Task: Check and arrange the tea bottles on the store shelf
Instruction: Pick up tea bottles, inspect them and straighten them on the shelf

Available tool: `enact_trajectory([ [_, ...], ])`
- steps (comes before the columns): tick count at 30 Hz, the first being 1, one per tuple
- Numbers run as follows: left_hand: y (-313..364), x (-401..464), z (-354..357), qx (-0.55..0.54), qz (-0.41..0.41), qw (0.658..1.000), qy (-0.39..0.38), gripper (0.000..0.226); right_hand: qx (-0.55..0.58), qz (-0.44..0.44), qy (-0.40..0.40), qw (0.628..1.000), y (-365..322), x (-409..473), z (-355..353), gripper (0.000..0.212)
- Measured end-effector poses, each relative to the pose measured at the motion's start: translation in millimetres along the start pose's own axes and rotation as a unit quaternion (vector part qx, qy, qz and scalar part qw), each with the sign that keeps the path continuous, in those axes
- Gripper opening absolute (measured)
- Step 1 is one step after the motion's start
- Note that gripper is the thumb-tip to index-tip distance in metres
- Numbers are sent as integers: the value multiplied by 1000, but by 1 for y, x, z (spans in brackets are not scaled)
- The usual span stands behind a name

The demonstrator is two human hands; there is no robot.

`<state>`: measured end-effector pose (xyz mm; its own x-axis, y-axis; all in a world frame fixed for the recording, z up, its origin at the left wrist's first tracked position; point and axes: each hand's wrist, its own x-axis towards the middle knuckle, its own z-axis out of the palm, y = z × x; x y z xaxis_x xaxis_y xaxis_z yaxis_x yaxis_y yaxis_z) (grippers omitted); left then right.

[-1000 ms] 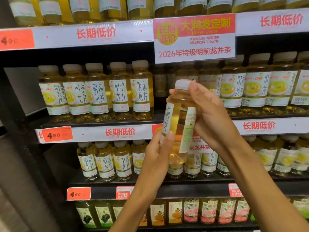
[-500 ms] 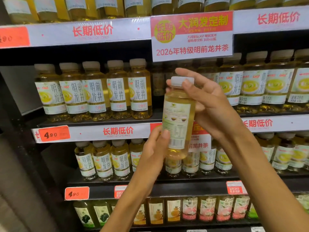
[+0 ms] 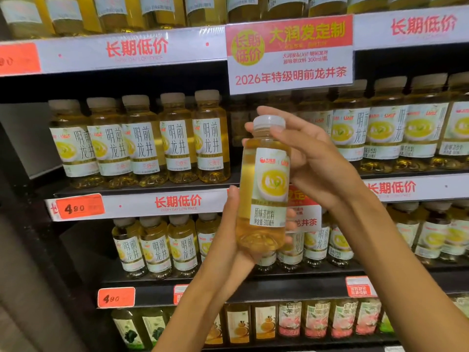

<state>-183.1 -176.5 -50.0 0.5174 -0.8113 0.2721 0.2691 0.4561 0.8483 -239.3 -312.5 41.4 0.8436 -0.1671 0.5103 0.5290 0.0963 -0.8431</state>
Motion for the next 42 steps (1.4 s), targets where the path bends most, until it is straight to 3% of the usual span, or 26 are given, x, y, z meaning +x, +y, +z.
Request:
enact_trajectory([
  [2, 2, 2, 0, 151, 79, 982, 77, 60, -30, -25, 30, 999, 0, 1, 2, 44],
  [5, 7, 4, 6, 288, 144, 942, 95, 48, -60, -48, 91, 993, 2, 5, 5, 42],
  [9, 15, 7, 6, 282, 137, 944, 100, 48, -88, -28, 123, 988, 6, 12, 8, 46],
  [13, 18, 15, 5, 292, 136, 940, 109, 48, -124, 6, 84, 989, 11, 20, 5, 40],
  [16, 22, 25, 3, 370, 170, 901, 153, 53, -141, -19, 89, 986, 8, 27, 4, 51],
  [20, 26, 33, 0, 501, 234, 806, 212, 61, -181, -85, 110, 974, 8, 33, 6, 40],
  [24, 23, 36, 2, 481, 259, 800, 248, 78, -183, -125, 132, 966, 10, 38, 11, 42],
  [27, 22, 42, 1, 480, 270, 792, 261, 74, -193, -148, 134, 961, 9, 44, 11, 47],
  [34, 7, 45, -2, 526, 236, 784, 230, 88, -234, -168, 128, 949, 23, 50, 8, 57],
  [40, 1, 49, -3, 549, 277, 738, 277, 77, -386, -232, 180, 875, 29, 43, 9, 55],
  [42, 0, 49, -4, 595, 292, 683, 308, 76, -425, -252, 177, 851, 28, 39, 6, 44],
])
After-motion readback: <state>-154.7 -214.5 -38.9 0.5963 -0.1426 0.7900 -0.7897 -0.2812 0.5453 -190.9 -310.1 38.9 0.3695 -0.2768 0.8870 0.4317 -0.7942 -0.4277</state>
